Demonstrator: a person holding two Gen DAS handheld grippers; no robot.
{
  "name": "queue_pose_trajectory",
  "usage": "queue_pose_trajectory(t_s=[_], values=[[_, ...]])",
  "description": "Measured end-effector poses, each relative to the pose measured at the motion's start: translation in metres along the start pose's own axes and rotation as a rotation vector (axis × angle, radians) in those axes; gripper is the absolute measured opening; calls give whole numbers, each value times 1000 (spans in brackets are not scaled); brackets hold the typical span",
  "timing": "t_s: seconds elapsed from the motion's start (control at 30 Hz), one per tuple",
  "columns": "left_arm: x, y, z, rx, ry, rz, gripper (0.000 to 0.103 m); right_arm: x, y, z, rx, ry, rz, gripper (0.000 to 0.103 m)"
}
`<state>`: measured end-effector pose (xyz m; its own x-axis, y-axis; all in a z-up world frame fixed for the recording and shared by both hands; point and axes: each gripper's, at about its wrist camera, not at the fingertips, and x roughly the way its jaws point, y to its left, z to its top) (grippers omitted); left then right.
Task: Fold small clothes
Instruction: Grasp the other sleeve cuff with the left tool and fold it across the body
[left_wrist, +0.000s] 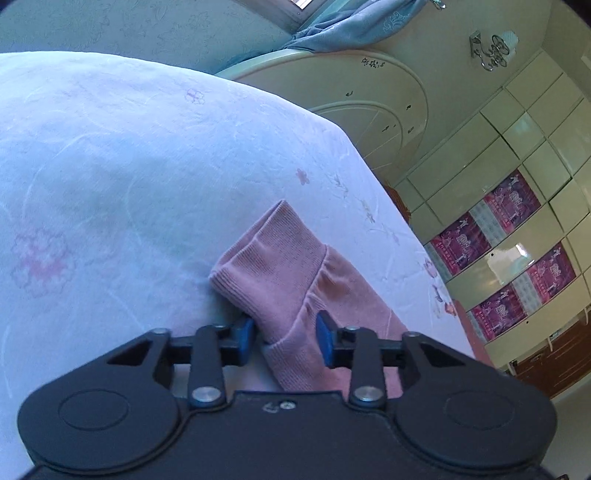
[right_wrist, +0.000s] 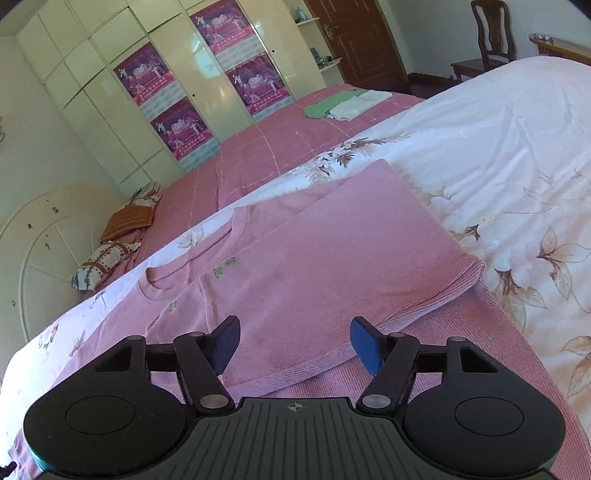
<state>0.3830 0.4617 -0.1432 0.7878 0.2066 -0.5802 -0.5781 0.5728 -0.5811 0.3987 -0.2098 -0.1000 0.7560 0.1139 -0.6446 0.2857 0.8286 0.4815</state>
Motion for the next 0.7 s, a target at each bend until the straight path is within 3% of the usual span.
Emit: queue_pose_trajectory(t_s=[0.07, 0.17, 0.3, 0.53, 0.7], values=[[-2, -6, 0, 22, -7, -15, 9, -1, 1, 0, 1, -1, -8, 66], [-15, -32, -5, 138, -45, -49, 9, -5, 0, 1, -8, 0, -11, 66], [-26, -103, -35, 340, -32, -127, 8, -11, -7, 2, -13, -10, 3, 66], [-35, -262, -149, 622, 68, -325, 8, -18, -20, 0, -11, -12, 43, 66], [-36, -347, -249, 810, 165, -415, 8, -28, -41, 12, 0, -23, 76, 66]])
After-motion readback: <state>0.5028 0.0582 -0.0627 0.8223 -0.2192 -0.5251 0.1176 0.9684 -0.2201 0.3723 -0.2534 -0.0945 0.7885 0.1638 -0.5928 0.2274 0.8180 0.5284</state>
